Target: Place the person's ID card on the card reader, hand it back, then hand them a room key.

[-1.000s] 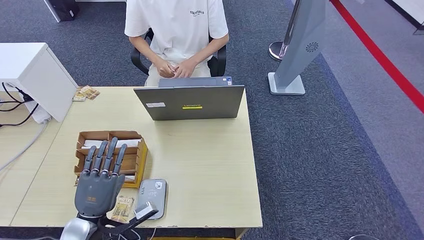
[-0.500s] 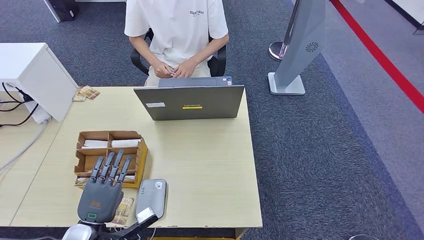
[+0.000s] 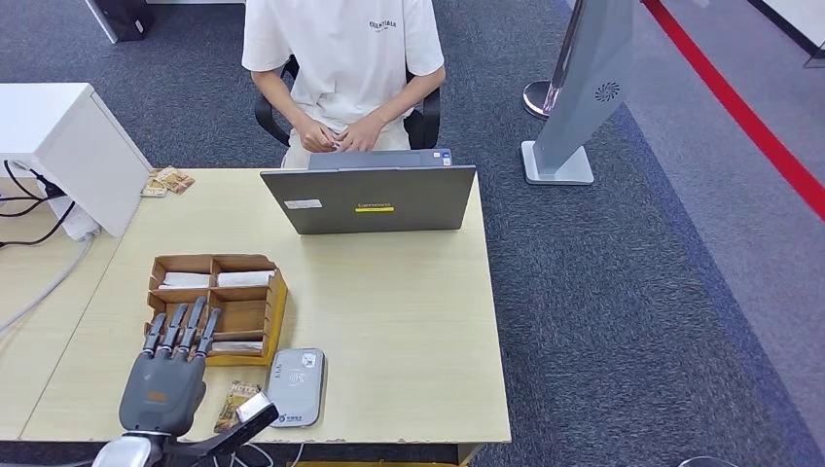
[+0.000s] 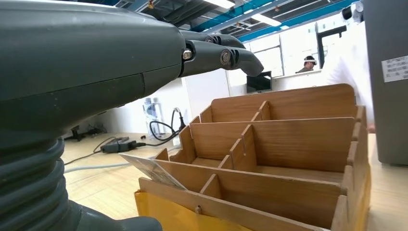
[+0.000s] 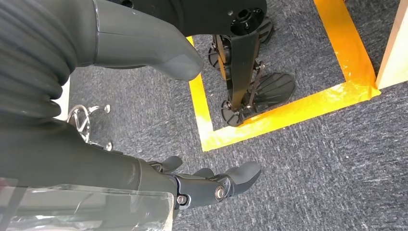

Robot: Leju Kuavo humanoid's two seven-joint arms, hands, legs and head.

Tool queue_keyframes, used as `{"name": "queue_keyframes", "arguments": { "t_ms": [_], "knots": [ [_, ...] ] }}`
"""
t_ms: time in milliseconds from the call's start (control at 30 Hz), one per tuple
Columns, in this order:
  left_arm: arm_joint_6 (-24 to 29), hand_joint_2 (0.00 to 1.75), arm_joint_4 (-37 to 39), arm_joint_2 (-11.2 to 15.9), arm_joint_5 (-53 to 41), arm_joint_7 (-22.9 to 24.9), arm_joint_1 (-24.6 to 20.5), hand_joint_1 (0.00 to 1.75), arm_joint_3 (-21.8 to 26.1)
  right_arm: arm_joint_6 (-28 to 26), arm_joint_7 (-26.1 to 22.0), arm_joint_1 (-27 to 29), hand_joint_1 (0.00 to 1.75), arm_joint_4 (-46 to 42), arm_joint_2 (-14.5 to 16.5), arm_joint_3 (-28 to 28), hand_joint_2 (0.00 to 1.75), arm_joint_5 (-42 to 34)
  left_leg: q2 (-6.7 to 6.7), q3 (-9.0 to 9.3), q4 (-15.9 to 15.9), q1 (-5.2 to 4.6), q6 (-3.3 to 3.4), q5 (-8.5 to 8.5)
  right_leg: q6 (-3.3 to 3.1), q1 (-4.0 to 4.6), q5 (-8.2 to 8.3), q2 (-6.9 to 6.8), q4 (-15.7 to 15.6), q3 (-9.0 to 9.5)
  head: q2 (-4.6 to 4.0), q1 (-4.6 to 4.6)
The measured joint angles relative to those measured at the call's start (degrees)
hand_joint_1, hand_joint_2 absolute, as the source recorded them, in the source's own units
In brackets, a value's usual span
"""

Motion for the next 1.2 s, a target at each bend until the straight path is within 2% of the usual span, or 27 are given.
{"name": "queue_keyframes", "arguments": {
  "t_ms": [667, 1100, 1200],
  "knots": [
    [3.07, 1.75, 4.31, -1.50, -1.99, 2.24, -0.50, 0.00, 4.85, 0.04, 1.13, 0.02, 0.00, 0.00, 0.00, 0.00, 1.75, 0.58, 0.00, 0.00, 0.00, 0.00, 0.00, 0.00, 0.00, 0.00, 0.00, 0.00, 0.00, -0.01, 0.00, 0.01],
    [12.99, 1.75, 8.93, -3.57, -3.63, -0.07, -2.23, 0.00, 6.45, 0.34, 1.73, 0.00, 0.00, 0.00, 0.00, 0.14, 1.75, 1.68, 0.00, 0.00, 0.00, 0.00, 0.00, 0.00, 0.00, 0.00, 0.00, 0.00, 0.00, -0.01, 0.00, 0.00],
    [14.58, 1.75, 10.14, -4.04, -3.90, -0.33, -2.73, 0.00, 6.96, 0.89, 0.66, 0.00, 0.00, -0.01, 0.00, 0.19, 1.75, 1.74, 0.00, 0.00, 0.00, 0.00, 0.00, 0.00, 0.00, 0.00, 0.00, 0.01, 0.00, -0.02, 0.00, -0.01]
  ]
}}
